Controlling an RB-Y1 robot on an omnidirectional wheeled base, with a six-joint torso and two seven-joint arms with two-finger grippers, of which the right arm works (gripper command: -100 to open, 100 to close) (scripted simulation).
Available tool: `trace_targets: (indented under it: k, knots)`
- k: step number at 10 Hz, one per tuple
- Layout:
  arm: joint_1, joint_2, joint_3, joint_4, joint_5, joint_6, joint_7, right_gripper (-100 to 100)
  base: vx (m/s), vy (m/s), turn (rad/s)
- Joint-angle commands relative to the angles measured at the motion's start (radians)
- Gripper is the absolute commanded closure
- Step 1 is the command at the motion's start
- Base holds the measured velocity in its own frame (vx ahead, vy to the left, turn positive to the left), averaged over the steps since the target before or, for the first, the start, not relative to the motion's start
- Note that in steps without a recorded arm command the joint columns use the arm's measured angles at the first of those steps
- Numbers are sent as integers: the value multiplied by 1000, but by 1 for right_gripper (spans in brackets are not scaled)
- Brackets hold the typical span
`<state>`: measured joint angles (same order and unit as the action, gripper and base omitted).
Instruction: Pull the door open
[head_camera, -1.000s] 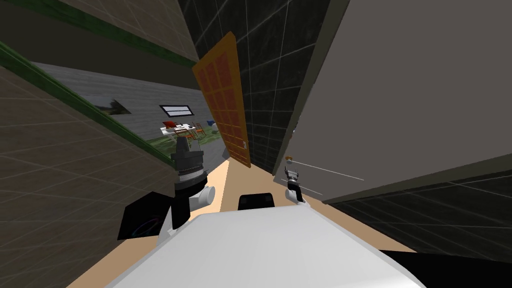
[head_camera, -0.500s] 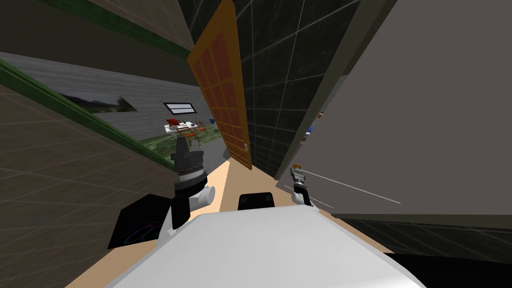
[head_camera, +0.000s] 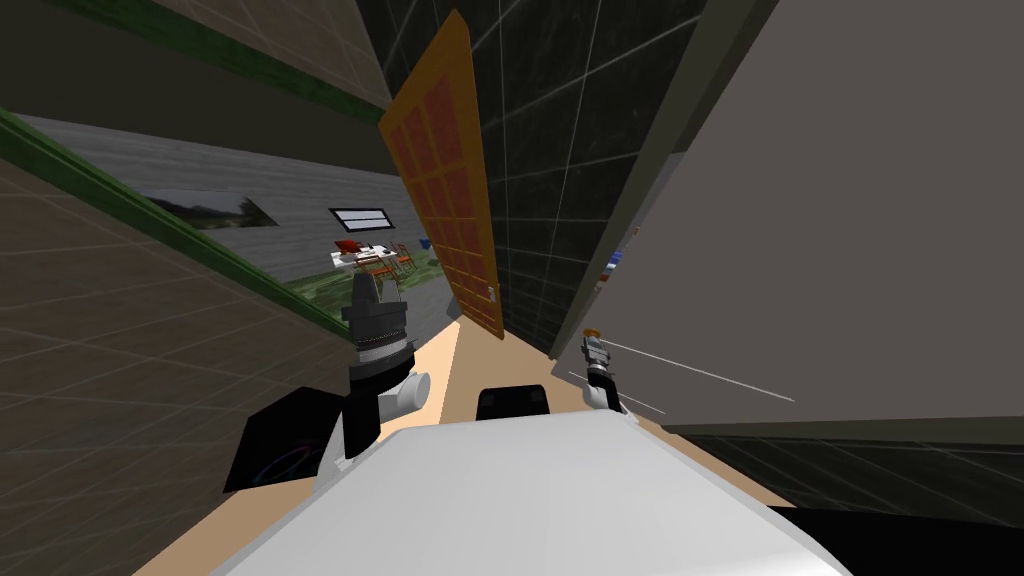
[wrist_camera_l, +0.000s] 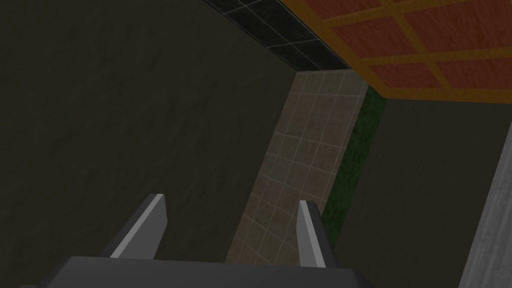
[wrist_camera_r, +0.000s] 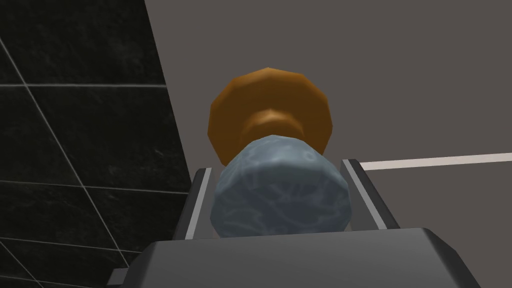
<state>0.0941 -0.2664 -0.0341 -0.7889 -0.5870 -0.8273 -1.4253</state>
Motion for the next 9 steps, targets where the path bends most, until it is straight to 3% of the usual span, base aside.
trace_targets:
  k: [1,9]
  knots:
    - [-2,0,-1,-2,0,-3,-1,100,0,0,0]
    - [29,-48,106,-44,55,-3,-94,100,-223,-11,86]
